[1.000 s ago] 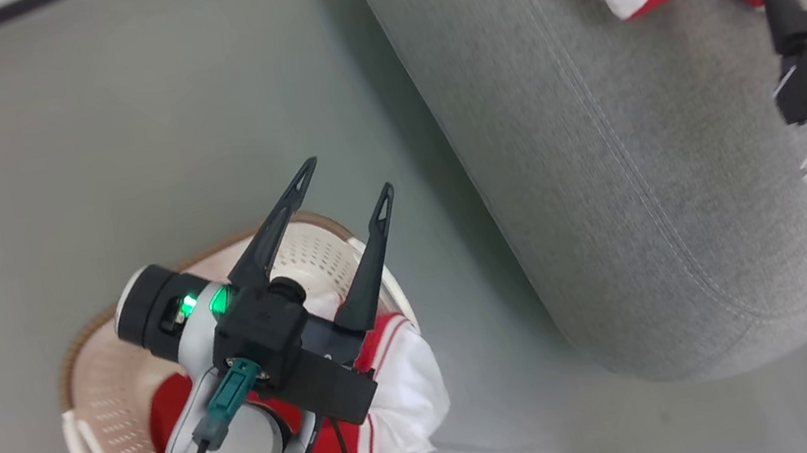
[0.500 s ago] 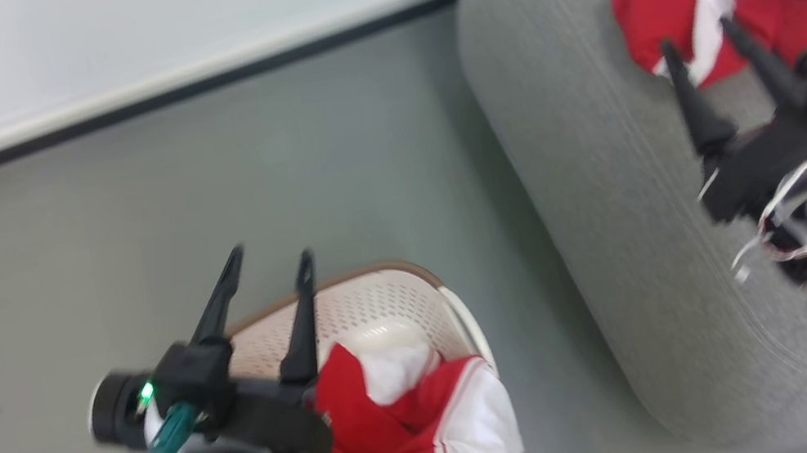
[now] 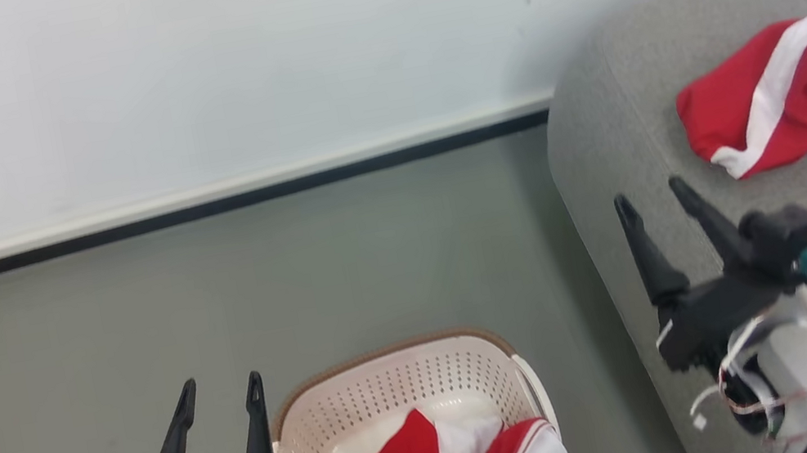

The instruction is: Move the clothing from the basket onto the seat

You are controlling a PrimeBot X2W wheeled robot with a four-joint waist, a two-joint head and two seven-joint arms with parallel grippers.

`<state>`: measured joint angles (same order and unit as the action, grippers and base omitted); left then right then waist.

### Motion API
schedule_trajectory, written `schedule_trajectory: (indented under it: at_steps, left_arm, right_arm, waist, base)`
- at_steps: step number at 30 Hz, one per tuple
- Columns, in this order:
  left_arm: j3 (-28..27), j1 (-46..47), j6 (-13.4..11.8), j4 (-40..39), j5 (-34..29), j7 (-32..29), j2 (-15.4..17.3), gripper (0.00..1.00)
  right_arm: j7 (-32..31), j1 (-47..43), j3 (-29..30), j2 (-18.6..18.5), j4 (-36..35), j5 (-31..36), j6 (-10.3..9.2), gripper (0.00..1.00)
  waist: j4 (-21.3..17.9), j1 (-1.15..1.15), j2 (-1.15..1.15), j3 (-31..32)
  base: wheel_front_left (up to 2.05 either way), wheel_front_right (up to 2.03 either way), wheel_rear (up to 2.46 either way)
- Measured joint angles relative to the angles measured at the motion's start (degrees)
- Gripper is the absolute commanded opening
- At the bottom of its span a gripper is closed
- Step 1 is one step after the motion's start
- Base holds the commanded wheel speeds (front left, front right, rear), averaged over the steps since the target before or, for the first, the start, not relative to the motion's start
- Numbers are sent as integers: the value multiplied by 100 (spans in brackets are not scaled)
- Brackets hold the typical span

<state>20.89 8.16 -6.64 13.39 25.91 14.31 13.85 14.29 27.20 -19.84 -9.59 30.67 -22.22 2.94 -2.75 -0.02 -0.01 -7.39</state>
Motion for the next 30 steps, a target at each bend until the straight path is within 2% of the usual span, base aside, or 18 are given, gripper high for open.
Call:
schedule_trajectory:
  at_steps: [14,30]
  left_arm:
    - [-568,-997,-44,-728,-88,0,-159,100]
    - [-943,-1462,-48,-957,-274,0,-313,100]
  right_arm:
    - [0,-1451,101,-47,-1272,164,-447,100]
    - [1,-2360,276,-112,-2054,164,-645,100]
  waist:
    - [113,1,0,592]
    - [137,2,1,729]
  base:
    - [0,0,0]
    - [0,0,0]
